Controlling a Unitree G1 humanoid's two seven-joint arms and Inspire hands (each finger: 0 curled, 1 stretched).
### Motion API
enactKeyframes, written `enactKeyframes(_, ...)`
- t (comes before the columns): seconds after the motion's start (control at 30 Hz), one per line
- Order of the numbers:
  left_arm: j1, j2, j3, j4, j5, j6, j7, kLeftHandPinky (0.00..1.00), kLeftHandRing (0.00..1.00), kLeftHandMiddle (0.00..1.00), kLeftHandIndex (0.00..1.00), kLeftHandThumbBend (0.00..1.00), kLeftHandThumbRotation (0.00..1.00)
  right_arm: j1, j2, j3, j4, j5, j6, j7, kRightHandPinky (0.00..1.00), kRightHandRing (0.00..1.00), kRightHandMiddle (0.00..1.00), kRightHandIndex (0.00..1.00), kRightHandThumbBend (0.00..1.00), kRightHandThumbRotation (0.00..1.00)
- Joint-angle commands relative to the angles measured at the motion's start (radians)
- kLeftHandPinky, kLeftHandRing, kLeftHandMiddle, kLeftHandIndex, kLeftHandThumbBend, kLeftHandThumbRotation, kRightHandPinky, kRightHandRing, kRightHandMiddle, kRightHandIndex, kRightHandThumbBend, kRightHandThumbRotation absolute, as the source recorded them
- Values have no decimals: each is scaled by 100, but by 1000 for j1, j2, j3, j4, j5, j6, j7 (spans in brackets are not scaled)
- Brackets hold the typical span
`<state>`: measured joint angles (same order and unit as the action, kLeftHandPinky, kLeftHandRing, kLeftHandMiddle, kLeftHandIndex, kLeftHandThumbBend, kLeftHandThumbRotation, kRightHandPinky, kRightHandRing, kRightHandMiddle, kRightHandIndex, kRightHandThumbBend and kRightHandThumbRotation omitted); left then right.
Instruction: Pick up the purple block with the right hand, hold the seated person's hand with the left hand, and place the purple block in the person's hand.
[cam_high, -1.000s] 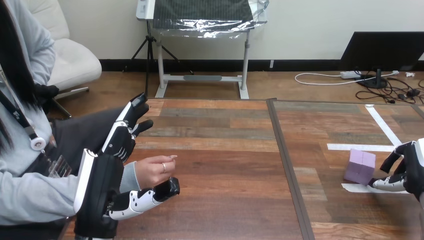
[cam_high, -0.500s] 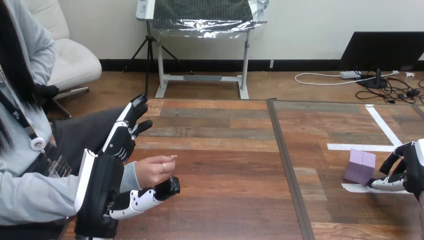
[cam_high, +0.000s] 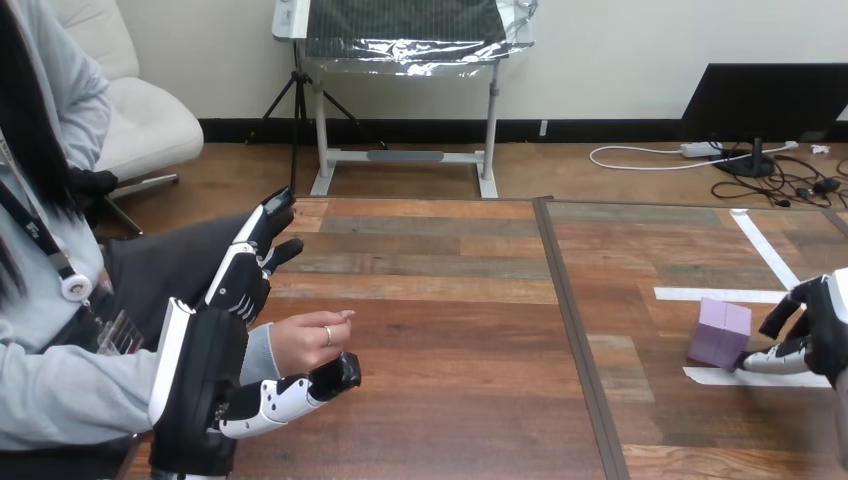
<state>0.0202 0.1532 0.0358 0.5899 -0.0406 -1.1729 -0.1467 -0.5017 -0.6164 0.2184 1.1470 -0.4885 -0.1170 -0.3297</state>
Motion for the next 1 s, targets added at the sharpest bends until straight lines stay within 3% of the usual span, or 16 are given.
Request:
enactKeyframes(0.0, -63, 8, 9, -22, -3, -1, -2, 86, 94, 94, 91, 100, 53, -96, -19, 11, -90, -24, 91, 36, 21, 29, 39, 44, 77, 9)
enactKeyframes(0.17, -65, 10, 7, -18, -12, 2, -6, 87, 94, 94, 91, 100, 53, -90, -24, 16, -153, -45, 173, 83, 17, 25, 35, 41, 82, 17)
enactKeyframes(0.4, -70, 8, 11, -7, -11, -2, -5, 87, 94, 94, 91, 100, 52, -59, -57, 26, -306, -78, 281, 221, 19, 27, 36, 44, 88, 30)
enactKeyframes(0.57, -77, 7, 18, 5, 2, -15, 3, 86, 94, 94, 91, 100, 53, -24, -80, 21, -427, -95, 343, 311, 31, 30, 39, 48, 93, 40)
enactKeyframes(0.7, -74, 4, 18, 2, 2, -7, 5, 86, 94, 94, 91, 100, 54, 14, -112, 18, -545, -104, 379, 401, 35, 28, 36, 45, 94, 46)
enactKeyframes(0.83, -77, 4, 16, 9, -2, -10, 2, 86, 94, 94, 91, 100, 54, 37, -126, 12, -615, -109, 410, 456, 38, 28, 36, 45, 95, 51)
enactKeyframes(0.93, -76, 7, 17, 10, 0, -7, 2, 86, 94, 94, 91, 100, 54, 87, -152, -8, -746, -113, 448, 539, 43, 29, 36, 51, 94, 57)
enactKeyframes(0.97, -77, 6, 19, 13, 2, -7, 3, 86, 94, 94, 91, 100, 54, 106, -156, -20, -791, -108, 462, 561, 55, 46, 55, 67, 92, 61)
